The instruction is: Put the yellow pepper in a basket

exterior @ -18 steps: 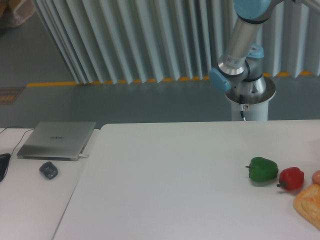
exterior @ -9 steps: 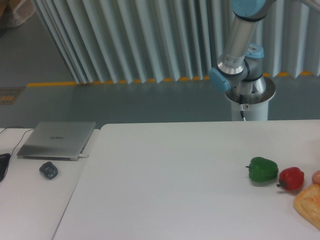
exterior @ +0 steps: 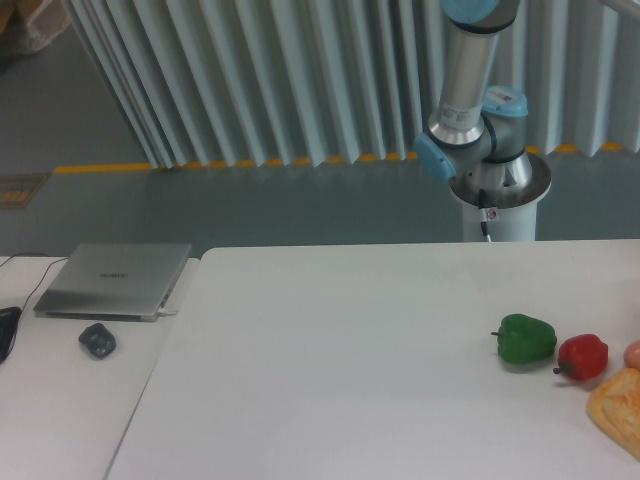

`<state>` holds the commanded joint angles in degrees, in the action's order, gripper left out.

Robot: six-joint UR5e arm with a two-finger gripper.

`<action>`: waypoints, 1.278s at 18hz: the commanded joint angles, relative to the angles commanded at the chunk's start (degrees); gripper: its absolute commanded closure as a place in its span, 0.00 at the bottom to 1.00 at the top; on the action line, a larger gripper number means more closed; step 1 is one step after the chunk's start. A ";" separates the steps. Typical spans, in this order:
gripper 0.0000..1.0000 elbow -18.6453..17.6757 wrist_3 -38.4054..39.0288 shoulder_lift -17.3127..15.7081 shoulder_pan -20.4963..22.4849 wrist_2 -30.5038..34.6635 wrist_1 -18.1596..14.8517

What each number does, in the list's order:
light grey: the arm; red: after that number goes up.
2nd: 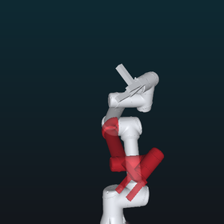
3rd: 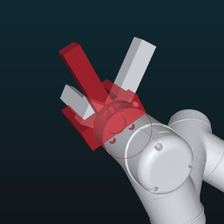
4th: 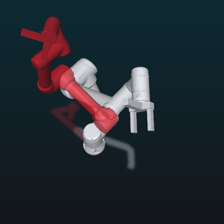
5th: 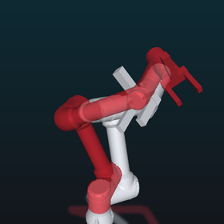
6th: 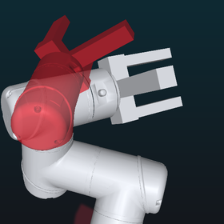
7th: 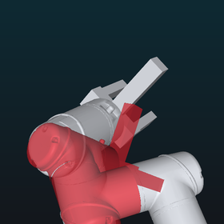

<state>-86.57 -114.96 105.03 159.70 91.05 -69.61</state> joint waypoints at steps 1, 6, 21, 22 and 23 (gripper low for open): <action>0.00 -0.35 0.09 0.26 0.00 0.09 0.88; 0.00 0.26 -0.09 0.79 0.35 -1.14 1.50; 0.00 1.67 -3.78 1.67 -1.14 -3.25 -3.77; 0.00 1.23 -3.78 1.50 -1.06 -3.25 -3.77; 0.00 0.88 -3.78 1.32 -0.97 -3.25 -3.77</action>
<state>-85.69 -118.74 106.35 158.73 87.80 -73.39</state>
